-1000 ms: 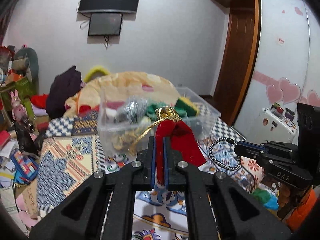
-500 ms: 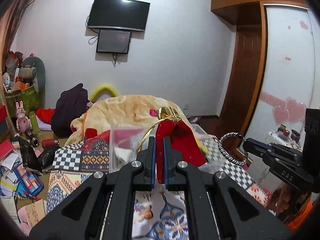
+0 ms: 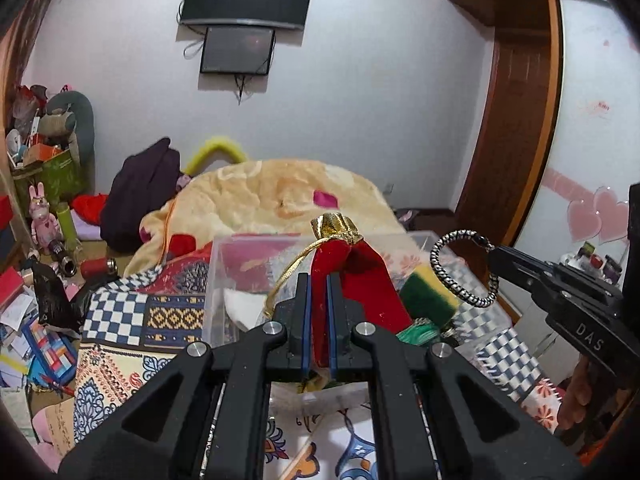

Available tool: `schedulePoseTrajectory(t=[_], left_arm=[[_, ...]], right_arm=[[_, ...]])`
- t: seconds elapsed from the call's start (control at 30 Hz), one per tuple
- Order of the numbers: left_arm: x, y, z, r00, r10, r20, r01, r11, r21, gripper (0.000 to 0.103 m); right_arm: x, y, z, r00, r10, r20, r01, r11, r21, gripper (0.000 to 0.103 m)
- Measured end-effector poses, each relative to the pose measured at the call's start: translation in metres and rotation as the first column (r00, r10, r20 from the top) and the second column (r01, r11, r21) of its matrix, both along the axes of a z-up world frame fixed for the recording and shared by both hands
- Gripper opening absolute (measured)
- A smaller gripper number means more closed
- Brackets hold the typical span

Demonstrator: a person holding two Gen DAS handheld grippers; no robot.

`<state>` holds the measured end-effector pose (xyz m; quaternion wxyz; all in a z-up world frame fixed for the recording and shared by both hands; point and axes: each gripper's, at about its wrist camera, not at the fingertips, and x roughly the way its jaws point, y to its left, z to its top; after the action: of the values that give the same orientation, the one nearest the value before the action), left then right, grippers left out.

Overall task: Organize soft objects
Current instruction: 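Lower the red pouch into the box with the left tool while the right tool drops the bracelet in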

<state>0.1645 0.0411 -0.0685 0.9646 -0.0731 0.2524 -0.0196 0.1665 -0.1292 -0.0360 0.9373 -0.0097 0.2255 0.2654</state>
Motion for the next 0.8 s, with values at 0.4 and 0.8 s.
schedulePoseTrajectory(t=[0.4,0.8], left_arm=[[0.011,0.002,-0.023,0.997,0.006,-0.077,-0.005,1.000,0.016,0.008],[-0.022,0.002,0.000,1.000,-0.013,-0.016,0.013,1.000,-0.018,0.040]], right_arm=[[0.019,0.011,-0.035,0.989,0.022,-0.145,-0.036,0.995,-0.093,0.007],[0.004,0.005,-0.014,0.993,0.044,-0.108,-0.053,0.995,-0.081,0.037]])
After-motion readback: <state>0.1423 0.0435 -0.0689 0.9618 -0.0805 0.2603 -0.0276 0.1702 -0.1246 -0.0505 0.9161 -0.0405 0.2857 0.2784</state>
